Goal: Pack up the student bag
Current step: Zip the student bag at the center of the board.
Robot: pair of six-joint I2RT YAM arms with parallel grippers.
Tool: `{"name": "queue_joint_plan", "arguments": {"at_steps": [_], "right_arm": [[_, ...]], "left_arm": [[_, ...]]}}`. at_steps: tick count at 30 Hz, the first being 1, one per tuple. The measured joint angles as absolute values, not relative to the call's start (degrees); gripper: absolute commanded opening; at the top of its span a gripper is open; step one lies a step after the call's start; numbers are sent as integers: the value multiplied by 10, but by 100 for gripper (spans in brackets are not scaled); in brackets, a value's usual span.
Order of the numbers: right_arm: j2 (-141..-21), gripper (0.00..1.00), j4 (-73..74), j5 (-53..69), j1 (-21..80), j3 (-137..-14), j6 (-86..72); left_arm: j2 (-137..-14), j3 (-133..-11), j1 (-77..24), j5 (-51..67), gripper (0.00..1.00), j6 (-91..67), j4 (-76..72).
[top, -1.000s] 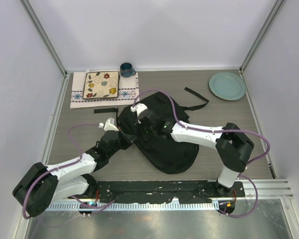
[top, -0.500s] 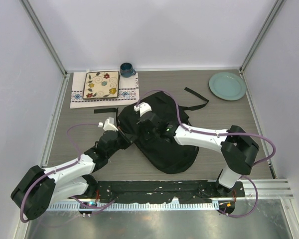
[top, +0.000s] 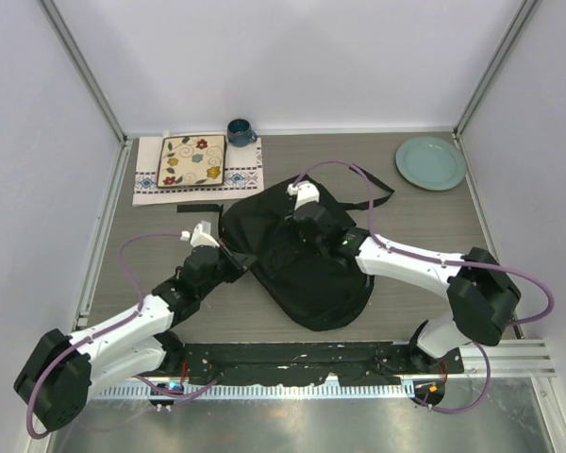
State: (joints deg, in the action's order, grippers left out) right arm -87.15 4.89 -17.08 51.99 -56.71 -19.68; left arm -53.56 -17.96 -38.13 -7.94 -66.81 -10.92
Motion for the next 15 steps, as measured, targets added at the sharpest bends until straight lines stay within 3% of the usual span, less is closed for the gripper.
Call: {"name": "queue_joint_plan", "arguments": {"at_steps": [15], "right_arm": [[-842, 0, 38, -154, 335, -518, -216]], "left_arm": [[-496, -180, -340, -58, 0, -654, -49]]}}
